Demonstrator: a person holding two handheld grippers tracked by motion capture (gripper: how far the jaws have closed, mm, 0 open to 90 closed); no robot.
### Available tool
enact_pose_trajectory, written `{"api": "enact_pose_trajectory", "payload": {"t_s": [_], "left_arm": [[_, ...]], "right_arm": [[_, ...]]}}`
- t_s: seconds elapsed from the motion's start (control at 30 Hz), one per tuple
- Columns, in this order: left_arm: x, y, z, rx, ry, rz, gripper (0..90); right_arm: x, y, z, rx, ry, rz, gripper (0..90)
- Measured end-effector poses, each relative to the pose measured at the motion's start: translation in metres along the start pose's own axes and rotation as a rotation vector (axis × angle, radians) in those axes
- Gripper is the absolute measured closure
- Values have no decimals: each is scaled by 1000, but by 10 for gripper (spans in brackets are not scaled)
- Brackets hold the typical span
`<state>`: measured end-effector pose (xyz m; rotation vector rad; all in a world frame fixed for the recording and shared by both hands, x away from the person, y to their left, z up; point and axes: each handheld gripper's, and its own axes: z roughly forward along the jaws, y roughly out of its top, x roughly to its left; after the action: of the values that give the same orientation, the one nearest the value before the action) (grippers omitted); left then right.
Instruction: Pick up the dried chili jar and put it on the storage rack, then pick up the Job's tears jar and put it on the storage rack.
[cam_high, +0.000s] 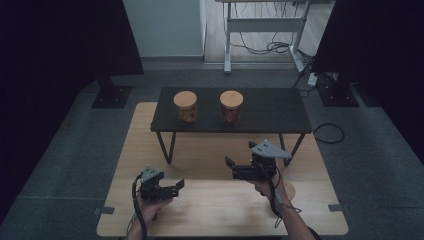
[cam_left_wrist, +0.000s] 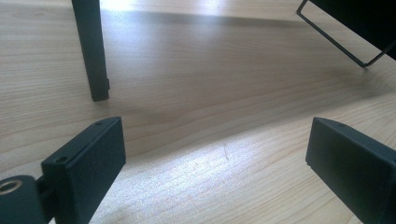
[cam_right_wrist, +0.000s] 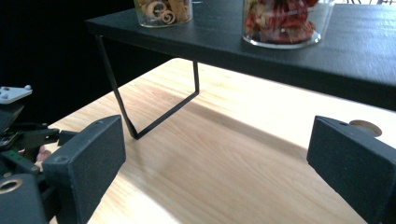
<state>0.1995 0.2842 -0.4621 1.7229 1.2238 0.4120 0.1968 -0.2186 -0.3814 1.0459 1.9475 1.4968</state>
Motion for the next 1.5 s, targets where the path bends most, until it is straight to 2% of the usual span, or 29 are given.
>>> {"api": "enact_pose_trajectory", "payload": {"t_s": [0.37, 0.67, 0.83, 0.97, 1.27, 1.5], "left_arm": [[-1, 0, 1, 7, -1, 5, 44], [0, -1, 1, 8, 5, 1, 44], [1, -1, 2, 16, 9, 1, 44], [0, -1, 3, 22, 11, 5, 44], [0, -2, 4, 26, 16, 7, 44], [0, -2, 5, 31, 18, 8, 44]], "right_arm": [[13, -36, -26, -29, -28, 18, 38], [12, -61, -29, -5, -35, 40, 33], [13, -72, -25, 22, -15, 41, 29], [14, -75, -20, 52, 2, 34, 28], [15, -77, -16, 73, 22, 32, 28], [11, -74, -15, 96, 59, 51, 8]]}}
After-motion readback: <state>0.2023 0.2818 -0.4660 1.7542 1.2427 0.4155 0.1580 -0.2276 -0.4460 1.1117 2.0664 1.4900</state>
